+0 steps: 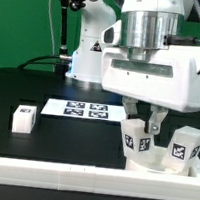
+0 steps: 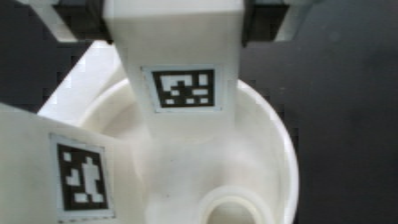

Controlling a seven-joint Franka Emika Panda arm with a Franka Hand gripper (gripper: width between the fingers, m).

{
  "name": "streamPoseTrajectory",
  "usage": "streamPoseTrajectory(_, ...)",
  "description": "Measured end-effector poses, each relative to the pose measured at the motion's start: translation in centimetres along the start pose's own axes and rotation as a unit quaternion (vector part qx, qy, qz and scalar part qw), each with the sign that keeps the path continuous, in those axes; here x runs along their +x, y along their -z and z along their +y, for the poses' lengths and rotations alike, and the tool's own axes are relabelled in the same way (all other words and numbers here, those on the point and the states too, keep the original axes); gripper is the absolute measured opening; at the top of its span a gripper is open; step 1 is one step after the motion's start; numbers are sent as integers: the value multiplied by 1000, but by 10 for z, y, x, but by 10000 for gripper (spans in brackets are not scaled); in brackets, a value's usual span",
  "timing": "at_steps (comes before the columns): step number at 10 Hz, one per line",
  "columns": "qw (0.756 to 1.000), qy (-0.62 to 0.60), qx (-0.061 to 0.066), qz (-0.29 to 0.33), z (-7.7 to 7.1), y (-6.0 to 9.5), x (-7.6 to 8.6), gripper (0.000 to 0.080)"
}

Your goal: Assemble stool

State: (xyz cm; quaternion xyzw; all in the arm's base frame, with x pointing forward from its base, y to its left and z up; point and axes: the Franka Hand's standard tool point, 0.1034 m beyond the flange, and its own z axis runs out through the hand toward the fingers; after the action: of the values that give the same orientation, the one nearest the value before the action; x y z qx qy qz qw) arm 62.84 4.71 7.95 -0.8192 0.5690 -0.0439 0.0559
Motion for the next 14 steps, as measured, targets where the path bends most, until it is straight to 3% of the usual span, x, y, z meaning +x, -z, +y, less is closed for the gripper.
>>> streamPoseTrajectory(3,994,-105,2,-12,2,0,0,338)
streamPoseTrajectory(7,968,-249,-13,-27,7,-1,0,338)
streamPoseTrajectory(10,964,-265,-14,-33,9,-2,-1,364)
streamPoseTrajectory(11,966,-254,-13,-33,8,-1,-1,558)
streamPoseTrajectory(12,980,-194,-10,-35,8,7,4,558)
streamPoseTrajectory(13,987,-159,1,-31,9,18,11,631)
streamPoseTrajectory(14,991,-128,4,-28,15,26,22,644)
